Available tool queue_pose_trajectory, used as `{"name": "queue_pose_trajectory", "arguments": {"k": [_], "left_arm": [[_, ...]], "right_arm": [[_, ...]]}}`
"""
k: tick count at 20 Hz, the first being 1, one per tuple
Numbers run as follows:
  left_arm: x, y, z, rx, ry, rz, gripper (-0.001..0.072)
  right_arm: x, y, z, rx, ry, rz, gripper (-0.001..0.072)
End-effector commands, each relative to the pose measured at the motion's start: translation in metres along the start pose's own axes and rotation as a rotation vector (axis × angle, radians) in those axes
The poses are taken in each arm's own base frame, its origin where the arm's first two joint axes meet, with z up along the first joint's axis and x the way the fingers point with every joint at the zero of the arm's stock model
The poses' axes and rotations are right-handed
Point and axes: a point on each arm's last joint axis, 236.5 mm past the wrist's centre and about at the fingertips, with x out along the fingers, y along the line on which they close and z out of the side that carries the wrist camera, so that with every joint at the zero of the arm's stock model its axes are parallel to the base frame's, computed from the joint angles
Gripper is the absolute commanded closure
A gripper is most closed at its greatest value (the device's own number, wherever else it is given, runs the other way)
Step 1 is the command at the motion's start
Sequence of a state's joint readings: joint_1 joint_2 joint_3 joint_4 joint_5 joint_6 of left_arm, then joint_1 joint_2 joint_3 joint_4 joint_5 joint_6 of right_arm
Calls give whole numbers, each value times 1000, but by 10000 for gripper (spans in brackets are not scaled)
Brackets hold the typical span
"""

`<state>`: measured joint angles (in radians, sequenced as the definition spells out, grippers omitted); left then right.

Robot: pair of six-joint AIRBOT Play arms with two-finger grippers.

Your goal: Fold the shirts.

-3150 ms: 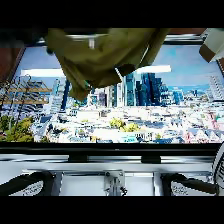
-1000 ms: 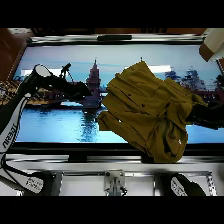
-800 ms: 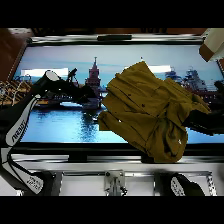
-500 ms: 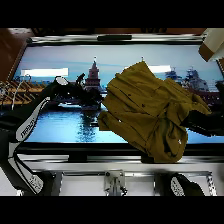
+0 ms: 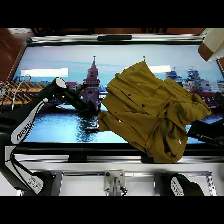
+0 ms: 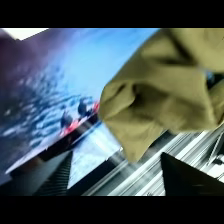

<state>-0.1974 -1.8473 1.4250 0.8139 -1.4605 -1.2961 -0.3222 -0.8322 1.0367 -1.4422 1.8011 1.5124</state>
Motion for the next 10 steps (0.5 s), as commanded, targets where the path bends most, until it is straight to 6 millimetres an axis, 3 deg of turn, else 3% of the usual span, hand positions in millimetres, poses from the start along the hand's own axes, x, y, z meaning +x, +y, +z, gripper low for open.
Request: {"name": "queue_pose_trajectory", "arguments": {"k": [1,5,10], "left_arm": [[9,13,-36,-7,91,21,-13],[28,-5,-33,-46,52,-87,-13],[55,-24,-23,6,17,-61,-13]], "right_arm": [[27,-7,-31,-24,116,-13,43],[75,6,-73,-10,298,72,43],[100,19,-91,3,362,143,44]]}}
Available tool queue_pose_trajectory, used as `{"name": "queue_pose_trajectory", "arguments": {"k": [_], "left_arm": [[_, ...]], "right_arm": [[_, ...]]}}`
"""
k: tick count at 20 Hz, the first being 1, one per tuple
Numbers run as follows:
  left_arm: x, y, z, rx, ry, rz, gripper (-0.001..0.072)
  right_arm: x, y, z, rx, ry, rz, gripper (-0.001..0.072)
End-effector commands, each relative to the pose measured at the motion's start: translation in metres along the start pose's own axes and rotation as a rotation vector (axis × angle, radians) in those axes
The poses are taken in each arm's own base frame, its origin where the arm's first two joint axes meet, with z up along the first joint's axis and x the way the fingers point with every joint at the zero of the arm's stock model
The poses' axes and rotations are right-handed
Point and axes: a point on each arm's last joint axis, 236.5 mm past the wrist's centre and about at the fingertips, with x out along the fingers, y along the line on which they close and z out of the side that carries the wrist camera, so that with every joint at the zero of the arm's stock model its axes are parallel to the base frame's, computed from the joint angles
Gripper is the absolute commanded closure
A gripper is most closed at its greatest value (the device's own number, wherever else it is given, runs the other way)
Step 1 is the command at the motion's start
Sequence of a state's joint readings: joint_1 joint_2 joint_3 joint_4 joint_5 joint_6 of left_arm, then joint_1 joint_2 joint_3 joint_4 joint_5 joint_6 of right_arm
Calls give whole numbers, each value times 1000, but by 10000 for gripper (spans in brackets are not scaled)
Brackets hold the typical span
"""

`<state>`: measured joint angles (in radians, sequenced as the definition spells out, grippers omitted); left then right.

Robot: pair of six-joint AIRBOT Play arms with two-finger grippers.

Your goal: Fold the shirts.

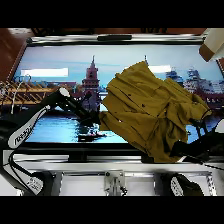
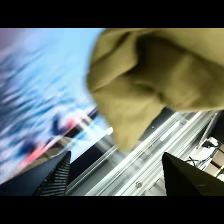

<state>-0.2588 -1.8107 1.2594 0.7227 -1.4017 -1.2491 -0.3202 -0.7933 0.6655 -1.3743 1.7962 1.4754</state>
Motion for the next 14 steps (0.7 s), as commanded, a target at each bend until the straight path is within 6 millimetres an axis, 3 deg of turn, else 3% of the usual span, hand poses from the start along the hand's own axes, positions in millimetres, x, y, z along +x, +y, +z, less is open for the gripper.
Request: {"name": "queue_pose_trajectory", "arguments": {"k": [1,2,3,4,5,6,8,10,11,13,14], "left_arm": [[19,-9,9,32,-39,18,-13],[22,-11,10,38,-40,22,-2],[23,-12,10,42,-41,25,83],[24,-12,11,40,-43,25,215],[23,-11,12,25,-51,27,268],[22,-10,14,8,-58,28,274],[21,-9,16,1,-66,28,458],[17,-7,18,-7,-74,26,521],[16,-5,18,-15,-77,25,574],[11,-2,20,-27,-88,22,655],[9,-1,21,-32,-92,21,655]], "right_arm": [[21,5,-10,-7,56,43,44],[24,5,-11,-9,63,44,44],[26,5,-11,-8,64,44,44],[29,4,-10,-6,60,44,44],[33,3,-6,-2,45,43,44],[37,2,-1,9,27,41,44],[46,-1,7,43,-4,39,46],[54,0,13,75,-30,51,60],[56,4,18,79,-50,68,148],[55,6,30,85,-102,82,247],[55,7,34,92,-118,84,473]]}}
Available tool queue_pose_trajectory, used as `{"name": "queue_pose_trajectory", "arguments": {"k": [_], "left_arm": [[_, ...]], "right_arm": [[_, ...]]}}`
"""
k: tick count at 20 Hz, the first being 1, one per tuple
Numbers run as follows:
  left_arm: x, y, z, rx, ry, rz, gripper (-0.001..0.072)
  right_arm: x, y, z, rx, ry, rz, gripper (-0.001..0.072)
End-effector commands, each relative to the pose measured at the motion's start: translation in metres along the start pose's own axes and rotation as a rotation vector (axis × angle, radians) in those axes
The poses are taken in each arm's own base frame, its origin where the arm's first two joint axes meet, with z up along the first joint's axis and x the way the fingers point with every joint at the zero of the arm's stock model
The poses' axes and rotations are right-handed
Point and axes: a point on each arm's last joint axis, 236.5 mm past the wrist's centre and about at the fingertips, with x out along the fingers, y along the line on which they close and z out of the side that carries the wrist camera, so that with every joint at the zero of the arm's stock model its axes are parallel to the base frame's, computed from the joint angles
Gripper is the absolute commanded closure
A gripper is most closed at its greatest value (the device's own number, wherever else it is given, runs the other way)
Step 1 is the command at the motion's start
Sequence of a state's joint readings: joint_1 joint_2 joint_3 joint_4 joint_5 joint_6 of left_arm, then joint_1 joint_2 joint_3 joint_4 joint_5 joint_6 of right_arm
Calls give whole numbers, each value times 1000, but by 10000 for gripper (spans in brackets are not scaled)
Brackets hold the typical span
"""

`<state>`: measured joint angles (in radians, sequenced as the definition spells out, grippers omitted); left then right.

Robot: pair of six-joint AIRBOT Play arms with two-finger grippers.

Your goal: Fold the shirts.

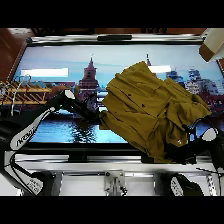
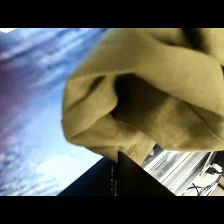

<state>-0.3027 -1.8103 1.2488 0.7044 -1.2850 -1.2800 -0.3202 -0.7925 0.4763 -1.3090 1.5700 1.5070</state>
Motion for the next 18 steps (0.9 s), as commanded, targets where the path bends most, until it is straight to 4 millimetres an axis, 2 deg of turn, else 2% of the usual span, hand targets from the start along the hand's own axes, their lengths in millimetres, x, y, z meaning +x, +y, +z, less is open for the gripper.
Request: {"name": "queue_pose_trajectory", "arguments": {"k": [1,2,5,7,8,9,10,11,12,13,14,15,16,17,18], "left_arm": [[-7,4,4,-22,-16,-6,655],[-9,5,3,-26,-14,-9,656],[-16,4,4,-21,-25,-14,657],[-29,-3,9,1,-59,-15,658],[-41,-11,15,35,-91,-15,658],[-58,-23,22,90,-133,-14,658],[-78,-38,30,170,-181,-12,658],[-104,-57,39,256,-242,-5,658],[-140,-81,49,343,-330,6,658],[-183,-110,57,429,-439,23,658],[-228,-140,62,507,-559,42,658],[-279,-174,61,588,-695,59,658],[-339,-221,51,675,-872,41,657],[-398,-270,29,756,-1055,-11,657],[-461,-320,-6,844,-1261,-59,657]], "right_arm": [[3,4,19,39,-79,22,605],[3,6,19,39,-81,30,640],[1,14,20,12,-86,63,641],[-11,25,29,-40,-125,97,641],[-24,34,38,-79,-170,115,641],[-46,46,54,-132,-248,140,641],[-79,67,72,-205,-361,184,641],[-119,89,92,-274,-501,227,641],[-175,114,113,-319,-688,271,641],[-238,137,128,-345,-891,323,641],[-311,161,134,-361,-1114,396,641],[-394,181,126,-358,-1364,501,641],[-475,194,105,-333,-1599,636,641],[-539,197,75,-299,-1777,778,640],[-590,199,39,-294,-1916,909,640]]}}
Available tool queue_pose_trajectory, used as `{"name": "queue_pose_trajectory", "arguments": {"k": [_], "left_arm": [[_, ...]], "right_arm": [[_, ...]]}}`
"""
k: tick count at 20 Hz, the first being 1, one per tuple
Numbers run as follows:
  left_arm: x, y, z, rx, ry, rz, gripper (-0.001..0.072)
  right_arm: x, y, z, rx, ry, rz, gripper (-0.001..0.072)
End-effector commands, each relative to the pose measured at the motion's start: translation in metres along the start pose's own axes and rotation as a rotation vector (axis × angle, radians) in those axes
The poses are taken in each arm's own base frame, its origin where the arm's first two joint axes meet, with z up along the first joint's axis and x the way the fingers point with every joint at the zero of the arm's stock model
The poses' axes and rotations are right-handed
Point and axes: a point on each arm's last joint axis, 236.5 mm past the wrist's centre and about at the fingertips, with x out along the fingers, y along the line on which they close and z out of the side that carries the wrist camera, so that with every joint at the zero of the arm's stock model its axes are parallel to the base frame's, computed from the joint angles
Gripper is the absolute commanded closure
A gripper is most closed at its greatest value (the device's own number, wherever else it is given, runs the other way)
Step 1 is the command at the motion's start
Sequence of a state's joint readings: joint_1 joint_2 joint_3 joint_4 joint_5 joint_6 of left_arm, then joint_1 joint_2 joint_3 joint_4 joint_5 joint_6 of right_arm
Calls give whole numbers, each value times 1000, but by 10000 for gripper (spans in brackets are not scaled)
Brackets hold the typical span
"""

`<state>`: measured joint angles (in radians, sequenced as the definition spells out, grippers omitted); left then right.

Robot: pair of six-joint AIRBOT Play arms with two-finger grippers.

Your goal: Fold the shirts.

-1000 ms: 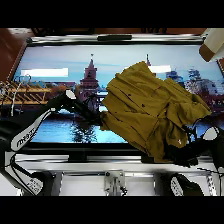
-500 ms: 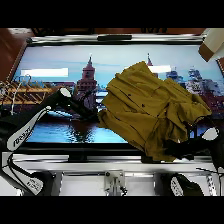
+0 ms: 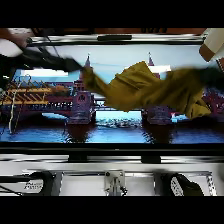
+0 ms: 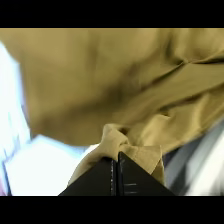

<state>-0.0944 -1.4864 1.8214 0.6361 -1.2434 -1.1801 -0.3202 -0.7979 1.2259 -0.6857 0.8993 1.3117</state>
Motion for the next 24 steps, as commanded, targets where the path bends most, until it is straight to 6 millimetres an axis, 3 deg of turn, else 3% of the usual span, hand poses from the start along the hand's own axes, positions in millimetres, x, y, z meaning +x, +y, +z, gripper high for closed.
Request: {"name": "queue_pose_trajectory", "arguments": {"k": [1,3,5,7,10,13,15,18,22,24], "left_arm": [[-183,-138,160,290,-669,-8,657],[-286,-197,185,368,-994,52,656],[-351,-237,174,446,-1170,133,656],[-388,-255,155,543,-1250,276,656],[-412,-254,135,657,-1230,529,656],[-395,-227,128,631,-1102,599,656],[-371,-193,125,551,-985,596,656],[-322,-131,114,362,-780,533,656],[-262,-74,79,223,-488,463,656],[-244,-65,67,198,-404,432,656]], "right_arm": [[-111,111,195,69,-702,287,640],[-151,168,216,62,-753,464,641],[-176,213,212,33,-714,615,641],[-173,234,190,0,-606,676,641],[-134,221,158,90,-382,638,641],[-94,196,142,164,-247,595,641],[-61,175,135,199,-186,552,641],[13,151,110,232,-94,471,641],[134,168,64,439,-56,501,641],[173,205,33,492,-34,562,641]]}}
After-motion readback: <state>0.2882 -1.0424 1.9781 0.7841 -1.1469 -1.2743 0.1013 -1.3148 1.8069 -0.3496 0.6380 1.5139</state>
